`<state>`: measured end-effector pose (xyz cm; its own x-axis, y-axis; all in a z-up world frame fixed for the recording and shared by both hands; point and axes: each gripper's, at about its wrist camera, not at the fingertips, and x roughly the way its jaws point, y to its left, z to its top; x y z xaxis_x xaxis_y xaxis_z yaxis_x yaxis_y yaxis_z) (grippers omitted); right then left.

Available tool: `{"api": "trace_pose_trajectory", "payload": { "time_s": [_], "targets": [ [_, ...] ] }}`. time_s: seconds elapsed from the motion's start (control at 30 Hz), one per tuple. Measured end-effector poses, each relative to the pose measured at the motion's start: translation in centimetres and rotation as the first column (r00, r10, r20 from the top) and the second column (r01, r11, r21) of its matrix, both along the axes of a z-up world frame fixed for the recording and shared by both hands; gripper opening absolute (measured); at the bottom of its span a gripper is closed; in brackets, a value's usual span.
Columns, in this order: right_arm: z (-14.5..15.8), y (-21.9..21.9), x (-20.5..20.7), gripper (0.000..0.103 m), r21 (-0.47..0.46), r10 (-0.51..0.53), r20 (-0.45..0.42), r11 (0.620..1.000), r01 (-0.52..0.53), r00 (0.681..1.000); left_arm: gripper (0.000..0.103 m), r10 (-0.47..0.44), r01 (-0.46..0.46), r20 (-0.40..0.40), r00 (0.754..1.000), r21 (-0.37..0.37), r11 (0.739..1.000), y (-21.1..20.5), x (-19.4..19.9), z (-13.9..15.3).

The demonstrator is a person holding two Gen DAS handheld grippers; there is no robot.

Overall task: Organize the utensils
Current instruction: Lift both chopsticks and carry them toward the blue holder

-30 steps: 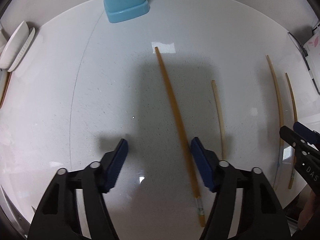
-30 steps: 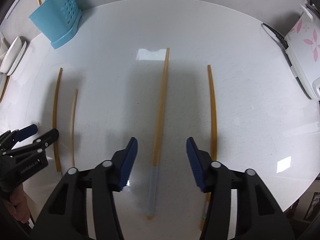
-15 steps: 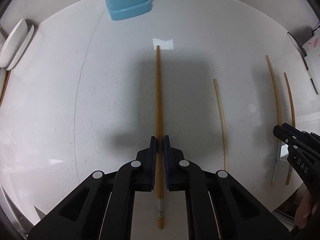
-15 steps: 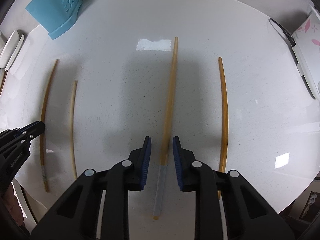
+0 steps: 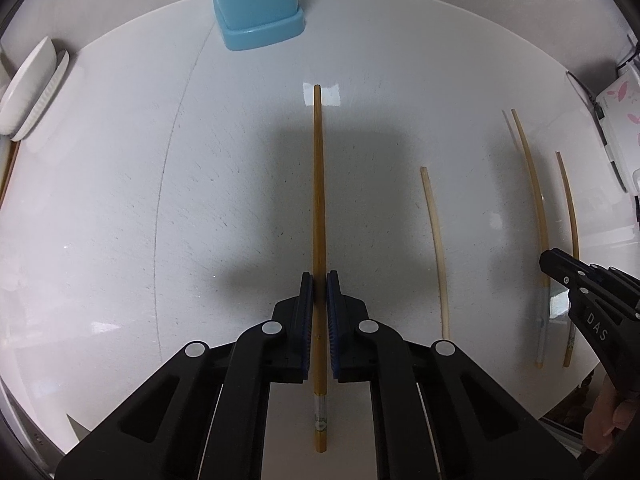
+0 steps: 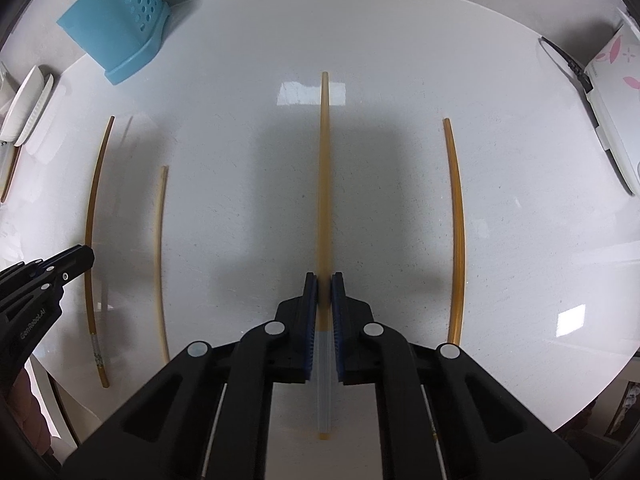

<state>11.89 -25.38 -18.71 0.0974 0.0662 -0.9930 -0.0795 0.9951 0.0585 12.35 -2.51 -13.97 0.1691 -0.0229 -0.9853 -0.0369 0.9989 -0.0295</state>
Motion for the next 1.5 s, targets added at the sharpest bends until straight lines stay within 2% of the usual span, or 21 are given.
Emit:
{"api": "trace_pose_trajectory", "payload": {
  "time_s": [0.37, 0.77, 1.03, 1.5],
  "targets": [
    [2.0, -0.8, -0.5, 0.007, 0.050, -0.015, 0.094, 0.999, 0.010, 0.996, 0.006, 0.005, -0.005, 0.044, 0.999, -0.013, 1.000, 0.3, -1.8, 2.3],
    [6.2, 2.0, 0.5, 0.007, 0.144, 0.001, 0.216, 0.989, -0.033, 0.976, 0.006, 0.022, -0.019, 0.115, 0.993, -0.022, 1.000, 0.7, -3.5, 6.1],
    [9.1, 2.7, 1.0, 0.007, 0.199, -0.002, 0.313, 0.978, -0.063, 0.950, 0.006, 0.032, -0.028, 0.167, 0.986, -0.031, 0.999, 1.4, -3.5, 8.6],
    [13.0, 5.2, 3.1, 0.007, 0.218, 0.016, 0.448, 0.968, -0.127, 0.894, 0.006, 0.059, -0.050, 0.265, 0.962, -0.043, 0.998, 2.4, -2.7, 14.1]
  ]
}}
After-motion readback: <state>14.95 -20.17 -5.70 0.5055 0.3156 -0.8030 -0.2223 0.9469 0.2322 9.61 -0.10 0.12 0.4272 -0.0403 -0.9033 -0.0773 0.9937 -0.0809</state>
